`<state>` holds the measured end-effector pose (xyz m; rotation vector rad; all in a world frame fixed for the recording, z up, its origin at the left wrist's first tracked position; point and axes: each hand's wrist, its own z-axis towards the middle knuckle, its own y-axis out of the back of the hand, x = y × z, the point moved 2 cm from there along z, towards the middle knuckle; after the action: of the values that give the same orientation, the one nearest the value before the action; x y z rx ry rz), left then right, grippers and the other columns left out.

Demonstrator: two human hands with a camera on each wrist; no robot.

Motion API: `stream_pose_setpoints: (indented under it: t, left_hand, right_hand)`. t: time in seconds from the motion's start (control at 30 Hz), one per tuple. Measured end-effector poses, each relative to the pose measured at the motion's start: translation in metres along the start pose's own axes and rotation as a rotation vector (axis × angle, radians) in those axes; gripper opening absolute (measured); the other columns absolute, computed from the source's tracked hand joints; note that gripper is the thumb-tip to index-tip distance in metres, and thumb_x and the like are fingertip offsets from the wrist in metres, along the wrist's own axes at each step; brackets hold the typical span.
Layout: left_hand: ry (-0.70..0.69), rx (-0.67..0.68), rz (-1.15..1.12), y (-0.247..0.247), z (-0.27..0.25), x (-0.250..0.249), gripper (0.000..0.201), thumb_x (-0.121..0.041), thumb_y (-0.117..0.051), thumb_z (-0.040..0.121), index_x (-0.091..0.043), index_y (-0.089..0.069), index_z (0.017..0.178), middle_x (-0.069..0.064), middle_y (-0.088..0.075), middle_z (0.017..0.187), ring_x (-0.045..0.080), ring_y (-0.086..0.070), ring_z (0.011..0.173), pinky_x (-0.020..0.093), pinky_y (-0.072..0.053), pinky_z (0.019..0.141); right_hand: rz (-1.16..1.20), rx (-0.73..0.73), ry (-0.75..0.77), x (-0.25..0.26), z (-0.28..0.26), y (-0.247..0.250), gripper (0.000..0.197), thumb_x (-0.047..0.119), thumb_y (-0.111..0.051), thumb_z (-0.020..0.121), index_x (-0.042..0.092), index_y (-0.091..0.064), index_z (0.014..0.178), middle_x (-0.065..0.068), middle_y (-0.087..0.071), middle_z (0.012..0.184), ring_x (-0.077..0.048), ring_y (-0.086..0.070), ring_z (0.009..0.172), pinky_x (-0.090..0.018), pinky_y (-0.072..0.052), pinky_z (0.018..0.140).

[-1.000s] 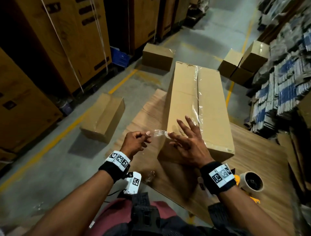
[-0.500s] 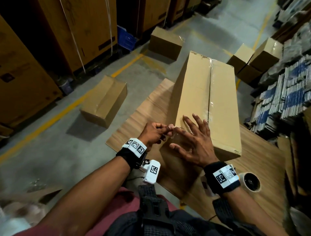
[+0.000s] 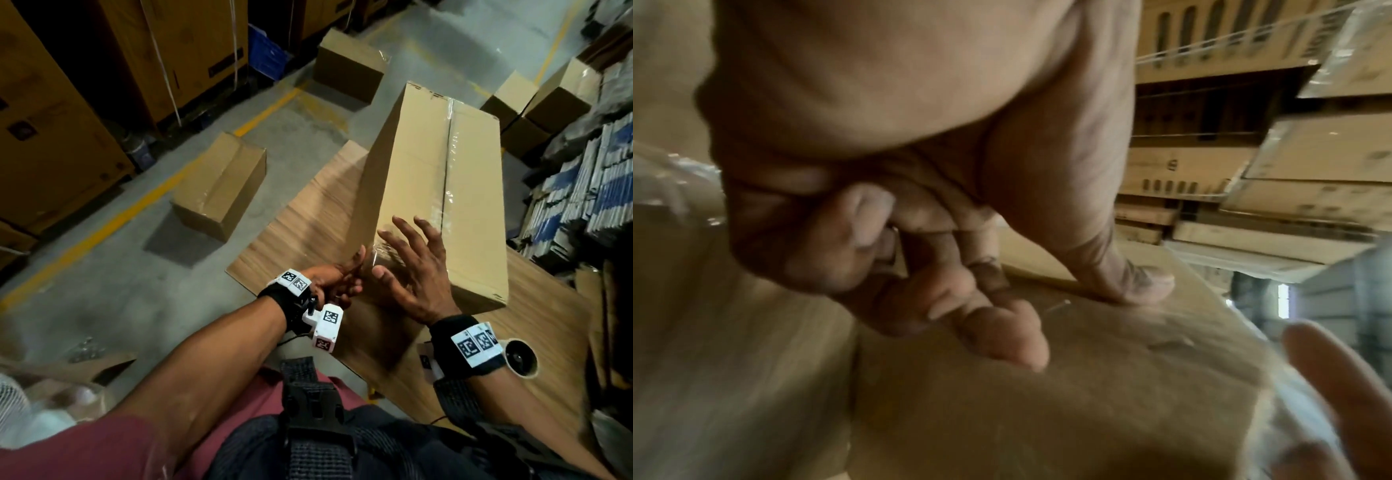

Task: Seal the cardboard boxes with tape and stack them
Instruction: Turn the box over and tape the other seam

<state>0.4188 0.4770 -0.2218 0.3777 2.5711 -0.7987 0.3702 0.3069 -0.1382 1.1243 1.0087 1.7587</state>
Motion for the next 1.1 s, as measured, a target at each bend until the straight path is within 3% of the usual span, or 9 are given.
stream_pose_setpoints:
  t: [0.17, 0.23, 0.3, 0.4, 0.47, 0.57, 0.73, 0.87, 1.1]
  left_hand:
    - [0.012, -0.205, 0.213, 0.037, 0.012, 0.029, 0.056, -0.076, -0.070, 0.081, -0.021, -0.063, 0.086, -0.006, -0.066, 0.078, 0.009, -0.047, 0.051, 0.021, -0.037, 0.049]
    - [-0.183, -0.395, 0.278, 0.051, 0.016, 0.028, 0.057, -0.073, -0.081, 0.072, -0.018, -0.071, 0.086, -0.003, -0.075, 0.083, 0.013, -0.046, 0.056, 0.021, -0.032, 0.050]
    - [-0.477, -0.486, 0.191, 0.052, 0.013, 0.015, 0.035, -0.050, -0.087, 0.079, -0.017, -0.073, 0.080, 0.000, -0.076, 0.078, 0.013, -0.056, 0.056, 0.024, -0.040, 0.051]
    - [-0.763, -0.448, 0.144, 0.038, 0.002, -0.014, 0.004, -0.021, -0.082, 0.091, -0.021, -0.080, 0.093, -0.003, -0.080, 0.087, 0.011, -0.074, 0.080, 0.029, -0.058, 0.066]
    - [-0.859, -0.373, 0.141, 0.028, 0.000, -0.025, 0.013, -0.014, -0.078, 0.093, -0.020, -0.081, 0.105, -0.001, -0.080, 0.099, 0.014, -0.075, 0.093, 0.034, -0.062, 0.079]
    - [-0.863, -0.265, 0.095, 0.015, 0.002, -0.022, 0.020, -0.006, -0.072, 0.096, -0.014, -0.078, 0.114, 0.003, -0.079, 0.105, 0.017, -0.073, 0.101, 0.039, -0.061, 0.091]
    - [-0.807, -0.148, 0.064, 0.015, 0.009, -0.009, 0.029, 0.002, -0.066, 0.098, -0.009, -0.071, 0.125, -0.003, -0.079, 0.103, 0.012, -0.073, 0.099, 0.028, -0.060, 0.086]
    - [-0.797, -0.086, 0.089, 0.021, 0.009, -0.013, 0.033, 0.005, -0.069, 0.095, -0.006, -0.070, 0.126, 0.004, -0.079, 0.107, 0.020, -0.072, 0.102, 0.039, -0.060, 0.096]
    - [-0.885, -0.170, 0.304, 0.021, 0.007, -0.018, 0.047, 0.006, -0.084, 0.081, 0.000, -0.071, 0.125, 0.010, -0.076, 0.116, 0.010, -0.073, 0.104, 0.037, -0.058, 0.100]
  right_hand:
    - [0.041, -0.107, -0.002, -0.008, 0.000, -0.005, 0.039, 0.039, -0.046, 0.106, 0.019, -0.071, 0.129, -0.004, -0.054, 0.152, -0.031, -0.032, 0.150, -0.061, -0.031, 0.116]
    - [-0.001, -0.142, 0.024, -0.010, 0.001, -0.011, 0.034, 0.034, -0.052, 0.106, 0.018, -0.073, 0.127, -0.004, -0.059, 0.147, -0.031, -0.037, 0.147, -0.058, -0.034, 0.115]
    - [-0.066, -0.176, 0.047, -0.011, -0.001, -0.016, 0.030, 0.031, -0.059, 0.103, 0.019, -0.073, 0.127, -0.003, -0.062, 0.143, -0.030, -0.043, 0.144, -0.057, -0.036, 0.114]
    - [-0.189, -0.228, 0.085, -0.012, -0.006, -0.024, 0.030, 0.028, -0.067, 0.100, 0.020, -0.072, 0.129, -0.003, -0.063, 0.143, -0.032, -0.050, 0.139, -0.056, -0.038, 0.113]
    - [-0.278, -0.269, 0.103, -0.010, -0.008, -0.027, 0.031, 0.032, -0.066, 0.101, 0.021, -0.072, 0.130, -0.003, -0.063, 0.143, -0.032, -0.052, 0.139, -0.055, -0.038, 0.112]
    - [-0.344, -0.318, 0.111, -0.007, -0.009, -0.031, 0.030, 0.034, -0.065, 0.102, 0.019, -0.074, 0.127, -0.003, -0.065, 0.141, -0.031, -0.053, 0.139, -0.057, -0.040, 0.110]
    - [-0.346, -0.248, 0.119, -0.009, -0.011, -0.030, 0.038, 0.039, -0.063, 0.103, 0.018, -0.069, 0.134, -0.002, -0.060, 0.147, -0.030, -0.044, 0.146, -0.059, -0.036, 0.113]
    - [-0.306, -0.204, 0.048, -0.011, -0.011, -0.027, 0.040, 0.036, -0.052, 0.107, 0.019, -0.063, 0.141, 0.000, -0.055, 0.152, -0.026, -0.037, 0.151, -0.059, -0.032, 0.116]
    - [-0.394, -0.258, 0.083, -0.004, -0.010, -0.028, 0.041, 0.034, -0.059, 0.102, 0.013, -0.067, 0.136, -0.005, -0.058, 0.149, -0.027, -0.044, 0.147, -0.061, -0.038, 0.111]
